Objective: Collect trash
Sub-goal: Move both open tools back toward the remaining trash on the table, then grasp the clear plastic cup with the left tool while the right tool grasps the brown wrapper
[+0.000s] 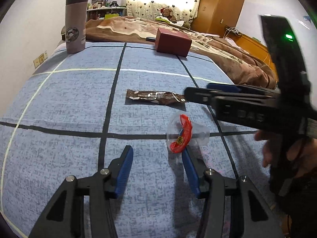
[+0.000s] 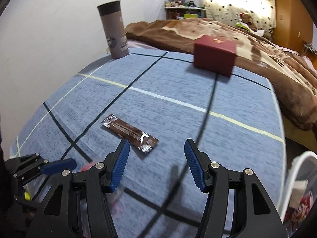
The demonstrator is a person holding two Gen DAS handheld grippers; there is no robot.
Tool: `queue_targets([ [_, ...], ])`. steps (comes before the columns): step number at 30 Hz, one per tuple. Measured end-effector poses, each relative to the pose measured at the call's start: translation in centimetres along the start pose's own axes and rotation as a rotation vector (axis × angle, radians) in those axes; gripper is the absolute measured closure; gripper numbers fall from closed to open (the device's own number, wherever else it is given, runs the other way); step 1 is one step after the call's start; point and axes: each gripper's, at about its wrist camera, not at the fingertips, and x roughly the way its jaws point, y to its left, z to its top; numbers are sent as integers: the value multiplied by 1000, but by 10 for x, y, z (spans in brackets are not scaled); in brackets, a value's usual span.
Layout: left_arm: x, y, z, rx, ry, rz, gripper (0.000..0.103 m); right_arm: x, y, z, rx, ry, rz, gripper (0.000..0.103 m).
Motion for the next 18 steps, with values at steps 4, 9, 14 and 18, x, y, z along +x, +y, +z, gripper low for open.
queue_targets([
  [4,-4,2,-3,1,0,-4,50,8,3,5,-15,22,38,44],
  [9,-6,6,-4,-14,5,-8,50,20,7,8,-58,64,81,44],
  [14,-7,6,-5,-12,8,3,49,30,14,11,-119,100,84,44],
  [18,-4,5,-2,-18,10,11,49,32,13,13,-134,95,64,52],
])
